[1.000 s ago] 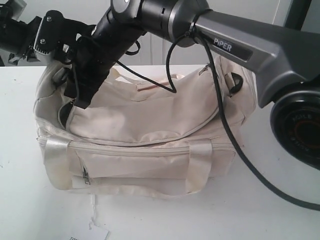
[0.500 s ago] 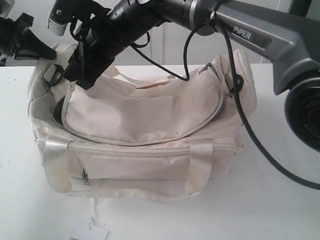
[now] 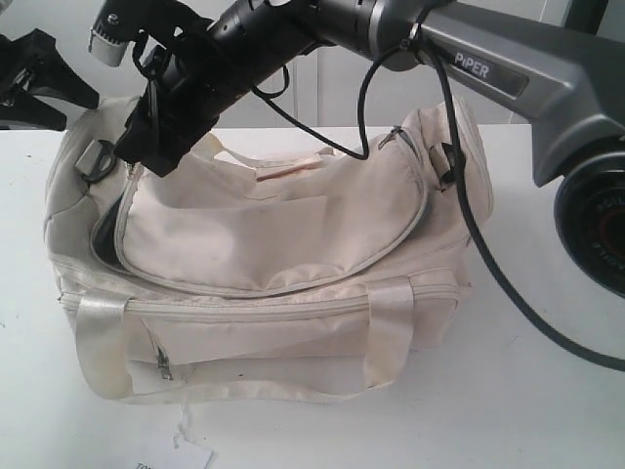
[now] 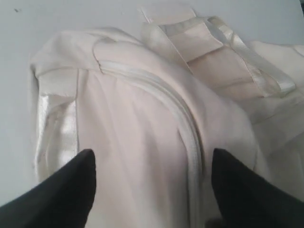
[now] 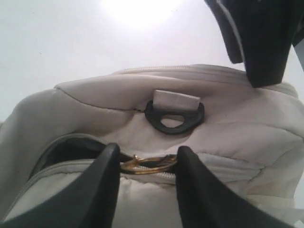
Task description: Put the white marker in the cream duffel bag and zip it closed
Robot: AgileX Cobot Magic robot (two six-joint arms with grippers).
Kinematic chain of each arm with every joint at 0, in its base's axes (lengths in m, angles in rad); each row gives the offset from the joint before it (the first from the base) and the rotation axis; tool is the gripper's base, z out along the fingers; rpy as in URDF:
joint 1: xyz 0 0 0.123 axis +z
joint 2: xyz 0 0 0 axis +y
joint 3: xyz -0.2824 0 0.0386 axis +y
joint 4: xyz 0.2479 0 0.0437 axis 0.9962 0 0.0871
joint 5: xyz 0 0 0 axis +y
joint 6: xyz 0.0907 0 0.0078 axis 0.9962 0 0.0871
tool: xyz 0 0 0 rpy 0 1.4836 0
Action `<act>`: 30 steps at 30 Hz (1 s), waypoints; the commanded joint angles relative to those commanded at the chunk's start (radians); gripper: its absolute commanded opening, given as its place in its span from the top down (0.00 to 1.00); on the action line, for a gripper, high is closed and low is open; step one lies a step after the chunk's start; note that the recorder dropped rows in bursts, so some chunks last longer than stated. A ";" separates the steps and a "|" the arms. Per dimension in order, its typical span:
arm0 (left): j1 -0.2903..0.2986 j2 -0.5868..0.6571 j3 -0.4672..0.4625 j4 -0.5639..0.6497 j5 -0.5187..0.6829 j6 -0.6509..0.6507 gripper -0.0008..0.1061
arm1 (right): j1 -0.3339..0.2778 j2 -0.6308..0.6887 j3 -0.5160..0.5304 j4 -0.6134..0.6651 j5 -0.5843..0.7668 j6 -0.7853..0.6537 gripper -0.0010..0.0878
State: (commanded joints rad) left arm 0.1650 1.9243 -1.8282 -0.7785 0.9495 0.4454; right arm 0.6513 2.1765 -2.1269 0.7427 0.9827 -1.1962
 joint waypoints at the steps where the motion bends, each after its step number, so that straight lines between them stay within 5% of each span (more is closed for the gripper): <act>1: -0.005 -0.001 0.000 -0.007 -0.006 0.031 0.32 | 0.002 0.000 0.000 0.000 0.000 0.002 0.99; 4: -0.050 0.020 0.000 -0.135 0.049 0.306 0.32 | 0.009 0.000 0.000 -0.002 0.004 0.005 0.99; 10: -0.098 0.076 0.000 -0.113 0.049 0.617 0.32 | 0.009 0.000 0.000 -0.002 0.011 0.005 0.99; 14: -0.098 0.100 0.000 -0.110 0.046 0.605 0.40 | 0.009 0.000 0.000 -0.016 0.011 0.005 0.99; 20: -0.098 0.113 0.000 -0.100 0.068 0.572 0.96 | 0.009 0.000 0.000 -0.020 0.004 0.005 0.99; 30: -0.098 0.113 0.000 -0.133 0.005 0.417 0.99 | 0.009 0.000 0.000 -0.020 0.068 0.027 0.99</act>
State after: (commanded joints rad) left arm 0.0667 2.0369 -1.8282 -0.9115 0.9540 0.8620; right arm 0.6599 2.1765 -2.1269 0.7229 1.0507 -1.1691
